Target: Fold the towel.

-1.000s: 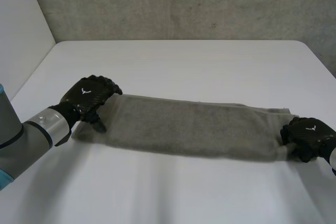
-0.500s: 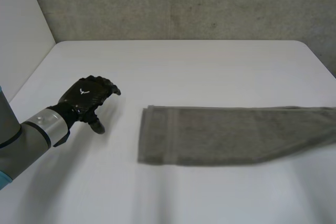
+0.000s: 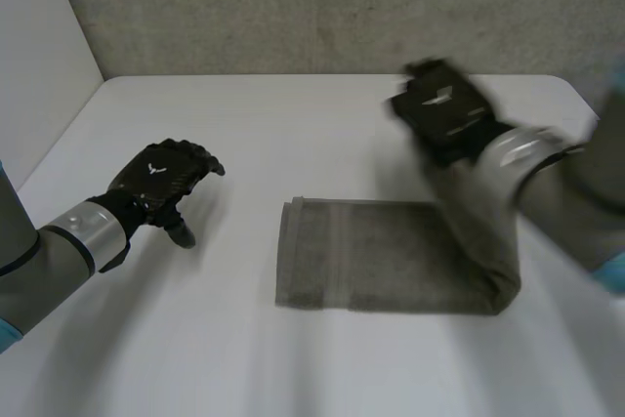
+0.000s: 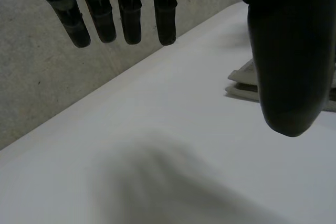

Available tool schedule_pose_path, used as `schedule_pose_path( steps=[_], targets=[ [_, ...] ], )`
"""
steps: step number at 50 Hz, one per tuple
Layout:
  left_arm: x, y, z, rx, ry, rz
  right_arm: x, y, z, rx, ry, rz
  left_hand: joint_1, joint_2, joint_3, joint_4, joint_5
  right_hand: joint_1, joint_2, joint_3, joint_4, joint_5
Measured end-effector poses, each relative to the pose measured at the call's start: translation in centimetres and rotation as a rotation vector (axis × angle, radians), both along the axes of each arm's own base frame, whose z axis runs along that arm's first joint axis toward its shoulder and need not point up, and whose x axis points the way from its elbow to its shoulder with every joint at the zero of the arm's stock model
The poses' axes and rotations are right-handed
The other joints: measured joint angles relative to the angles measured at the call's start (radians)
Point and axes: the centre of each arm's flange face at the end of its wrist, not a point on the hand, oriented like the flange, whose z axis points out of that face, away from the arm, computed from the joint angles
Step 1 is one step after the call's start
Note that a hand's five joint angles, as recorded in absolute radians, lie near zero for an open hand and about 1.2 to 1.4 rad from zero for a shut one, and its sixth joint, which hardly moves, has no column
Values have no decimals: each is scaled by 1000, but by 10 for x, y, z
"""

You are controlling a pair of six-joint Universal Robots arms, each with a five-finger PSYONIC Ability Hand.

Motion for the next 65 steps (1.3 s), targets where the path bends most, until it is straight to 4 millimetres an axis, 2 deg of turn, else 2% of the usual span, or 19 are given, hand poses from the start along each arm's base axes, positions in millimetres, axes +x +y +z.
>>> schedule_pose_path(
  steps=[3, 4, 5, 7, 9, 12, 14, 17, 20, 23, 27, 30, 33, 37, 46, 55, 58, 62, 65],
  targets=[
    [0, 0, 1, -4, 0, -1, 31, 26, -23, 32, 21, 90, 0, 0, 0, 0, 0, 0, 0, 0, 0, 0],
    [0, 0, 1, -4, 1, -1, 35, 30, -27, 38, 26, 103, 0, 0, 0, 0, 0, 0, 0, 0, 0, 0],
    [-1, 0, 2, -7, 1, -2, 45, 40, -39, 57, 41, 135, 0, 0, 0, 0, 0, -25, -26, 0, 0, -30],
    [-2, 0, 3, -11, 2, -4, 59, 56, -65, 97, 76, 178, 0, 0, 0, 0, 0, -192, -201, 0, 0, -221],
    [-3, 0, 4, -15, 2, -7, 64, 63, -81, 123, 103, 187, 0, 0, 0, 0, 0, -405, -408, 0, 0, -426],
    [-6, 1, 5, -21, 4, -14, 66, 66, -93, 144, 127, 177, 0, 0, 0, 0, 0, -681, -648, 0, 0, -721],
    [-9, 2, 7, -27, 5, -25, 64, 65, -94, 150, 131, 160, 0, 0, 0, 0, 0, -849, -812, 0, 0, -914],
    [-15, 4, 10, -38, 8, -43, 60, 63, -88, 146, 123, 139, 0, 0, 0, 0, 0, -1004, -990, 0, 0, -1080],
    [-24, 7, 14, -52, 17, -69, 50, 57, -72, 133, 92, 103, 0, 0, 0, 0, 0, -1046, -1052, 0, 0, -1090],
    [-37, 10, 22, -68, 42, -103, 31, 47, -46, 120, 32, 40, 0, 0, 0, 0, 4, -1046, -1052, 0, 0, -1090],
    [-50, 13, 31, -72, 83, -134, 7, 37, -27, 125, -21, -37, 0, 0, 0, 0, 4, -1047, -1052, 0, 0, -1090],
    [-59, 16, 33, -60, 113, -153, -14, 31, -24, 149, -39, -101, 0, 0, 0, 0, 4, -1047, -1052, 0, 0, -1090],
    [-67, 19, 31, -36, 133, -176, -39, 27, -31, 202, -27, -172, 0, 0, 0, 0, 8, -1047, -1052, 0, 0, -1090],
    [-80, 29, 23, -2, 139, -215, -70, 30, -54, 314, 22, -252, 0, 2, 0, 0, 25, -1047, -1052, 0, 0, -1090],
    [-91, 51, -2, 80, 107, -264, -110, 38, -91, 470, 71, -286, 6, 55, 0, 0, 86, -1016, -1033, 0, 0, -1041],
    [-92, 68, -22, 147, 75, -271, -123, 37, -105, 484, 36, -266, 273, 317, 0, 0, 337, -827, -836, 0, 0, -841],
    [-91, 72, -27, 166, 64, -262, -124, 35, -107, 473, 30, -266, 308, 350, 0, 0, 371, -692, -699, 0, 0, -725],
    [-89, 83, -34, 196, 48, -261, -125, 32, -108, 454, 24, -270, 315, 356, 0, 0, 378, -371, -378, 0, 0, -411],
    [-87, 91, -39, 216, 39, -264, -125, 31, -108, 443, 23, -272, 315, 356, 0, 0, 381, -301, -310, 0, 0, -334]
  ],
)
